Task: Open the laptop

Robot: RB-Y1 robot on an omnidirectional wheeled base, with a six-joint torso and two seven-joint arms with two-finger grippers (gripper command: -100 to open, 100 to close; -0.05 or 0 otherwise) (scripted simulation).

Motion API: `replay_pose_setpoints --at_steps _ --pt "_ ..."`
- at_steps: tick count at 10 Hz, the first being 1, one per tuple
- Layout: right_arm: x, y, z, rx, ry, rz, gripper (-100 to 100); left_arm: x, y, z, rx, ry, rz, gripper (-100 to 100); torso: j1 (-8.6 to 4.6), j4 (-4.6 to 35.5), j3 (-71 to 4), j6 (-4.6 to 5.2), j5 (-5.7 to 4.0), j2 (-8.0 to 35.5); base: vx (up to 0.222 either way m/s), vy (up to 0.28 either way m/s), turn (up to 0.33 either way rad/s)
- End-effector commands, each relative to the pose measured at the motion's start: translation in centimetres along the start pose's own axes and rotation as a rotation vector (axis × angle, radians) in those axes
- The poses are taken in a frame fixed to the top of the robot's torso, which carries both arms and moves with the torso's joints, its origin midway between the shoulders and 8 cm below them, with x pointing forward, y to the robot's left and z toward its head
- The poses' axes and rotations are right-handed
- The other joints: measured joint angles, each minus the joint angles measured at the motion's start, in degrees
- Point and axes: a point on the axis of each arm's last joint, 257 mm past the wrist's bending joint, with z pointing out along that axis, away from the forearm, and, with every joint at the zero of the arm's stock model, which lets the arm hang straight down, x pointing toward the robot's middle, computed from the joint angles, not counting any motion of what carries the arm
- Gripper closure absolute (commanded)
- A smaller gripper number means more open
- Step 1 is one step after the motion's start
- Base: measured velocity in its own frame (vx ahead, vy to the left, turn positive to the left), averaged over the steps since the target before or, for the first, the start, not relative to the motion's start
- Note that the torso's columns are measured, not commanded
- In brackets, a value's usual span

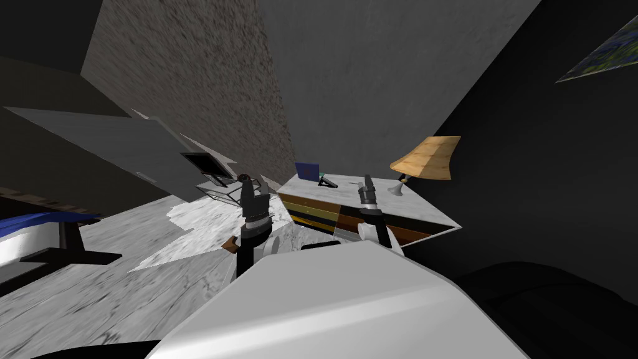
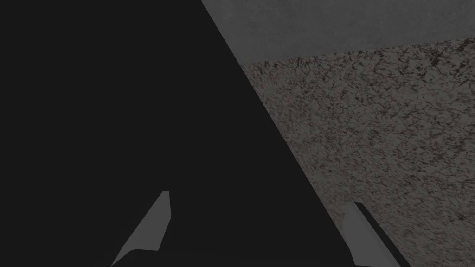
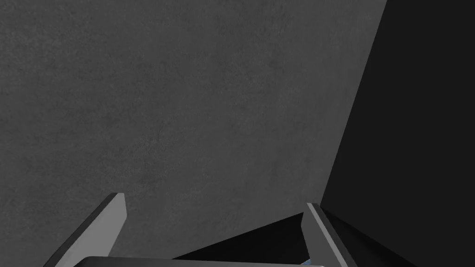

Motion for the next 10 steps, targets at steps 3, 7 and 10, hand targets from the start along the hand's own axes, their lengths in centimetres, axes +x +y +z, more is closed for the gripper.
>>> replay_pose_setpoints --at_steps 3,7,10 --pt "0.0 0.01 0.0 0.0 0.0 0.0 0 0.0 -0.01 0.0 0.0 0.0 0.0 0 0.0 10.1 -20.1 0.0 0.0 10.0 0.0 0.0 0.0" --pt "0.0 0.02 0.0 0.0 0.0 0.0 0 0.0 -0.01 0.01 0.0 0.0 0.0 0 0.0 26.9 -53.8 0.0 0.0 26.9 0.0 0.0 0.0" --pt "-0.14 -0.17 -0.1 0.001 0.034 -0.037 -100 0.0 -0.02 0.01 0.0 0.0 0.0 0 0.0 39.6 -79.2 0.0 0.0 39.6 0.001 0.016 0.015"
